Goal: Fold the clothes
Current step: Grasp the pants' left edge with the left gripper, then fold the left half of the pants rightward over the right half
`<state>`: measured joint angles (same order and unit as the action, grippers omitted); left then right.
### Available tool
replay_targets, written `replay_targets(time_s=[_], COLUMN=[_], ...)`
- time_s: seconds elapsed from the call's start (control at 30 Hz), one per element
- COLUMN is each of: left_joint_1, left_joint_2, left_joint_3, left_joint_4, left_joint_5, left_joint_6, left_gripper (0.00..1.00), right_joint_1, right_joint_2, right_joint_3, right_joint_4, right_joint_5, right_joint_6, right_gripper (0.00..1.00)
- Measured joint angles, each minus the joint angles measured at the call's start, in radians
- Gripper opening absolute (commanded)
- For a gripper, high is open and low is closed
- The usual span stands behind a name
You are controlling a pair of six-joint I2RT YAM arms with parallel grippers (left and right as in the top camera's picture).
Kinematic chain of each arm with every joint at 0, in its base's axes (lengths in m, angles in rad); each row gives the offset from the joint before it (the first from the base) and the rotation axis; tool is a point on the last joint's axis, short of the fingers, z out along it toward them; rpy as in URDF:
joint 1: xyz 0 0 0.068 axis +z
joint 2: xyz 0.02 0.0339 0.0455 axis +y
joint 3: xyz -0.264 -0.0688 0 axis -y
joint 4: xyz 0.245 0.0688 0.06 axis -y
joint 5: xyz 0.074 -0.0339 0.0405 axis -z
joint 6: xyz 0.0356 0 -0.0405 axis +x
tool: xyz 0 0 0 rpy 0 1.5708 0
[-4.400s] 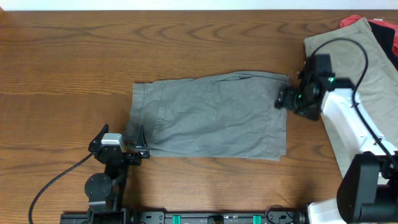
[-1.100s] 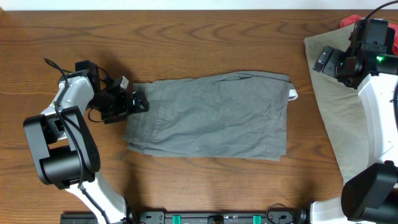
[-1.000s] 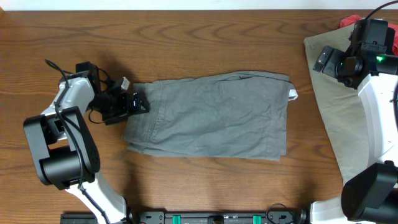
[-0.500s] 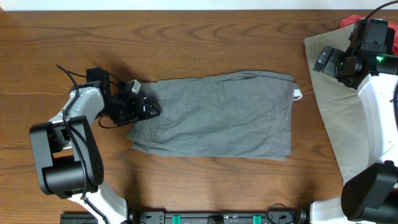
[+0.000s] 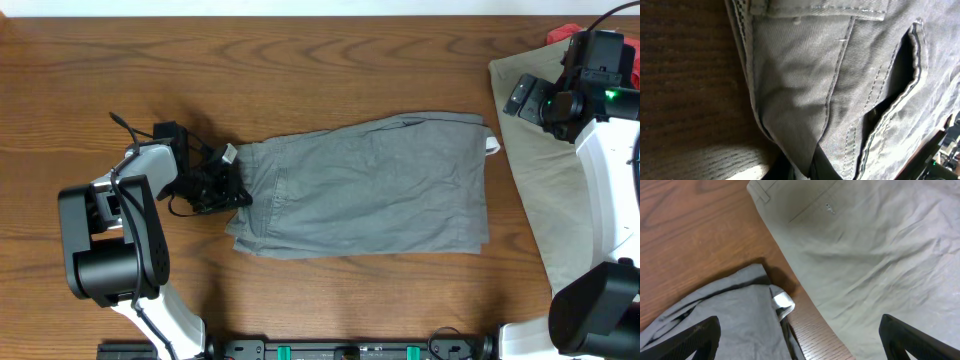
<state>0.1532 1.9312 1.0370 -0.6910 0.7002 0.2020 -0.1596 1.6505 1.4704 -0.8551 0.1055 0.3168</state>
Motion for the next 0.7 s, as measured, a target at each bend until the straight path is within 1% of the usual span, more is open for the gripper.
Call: replay_targets(time_s=[0.2,0.27,0.47,0.6,0.7], left_joint_1=[0.0,-0.003,0.004,0.016,0.017], left_joint_2=[0.0,0.0,0.0,-0.005,-0.028], left_joint_3=[0.005,0.019,0.137,0.279,0.385], left_joint_4=[-0.011,-0.042,-0.261,-0.409,-0.505], left_joint_5=[-0.008,-0.037,-0.241,-0.35,-0.402], left_joint_6=[-0.029,-0.054,-0.134,-0.173,-0.188], left_gripper=[0.06,0.06,0.06,0.06,0.06], right_joint_1=[0.0,0.0,0.0,0.0,0.0], right_joint_2=[0.0,0.0,0.0,0.0,0.0], right_joint_3=[0.0,0.0,0.0,0.0,0.0], right_joint_4=[0.0,0.0,0.0,0.0,0.0], right_joint_5=[0.0,0.0,0.0,0.0,0.0], right_joint_6=[0.0,0.0,0.0,0.0,0.0], right_gripper=[0.99,0.99,0.99,0.99,0.99])
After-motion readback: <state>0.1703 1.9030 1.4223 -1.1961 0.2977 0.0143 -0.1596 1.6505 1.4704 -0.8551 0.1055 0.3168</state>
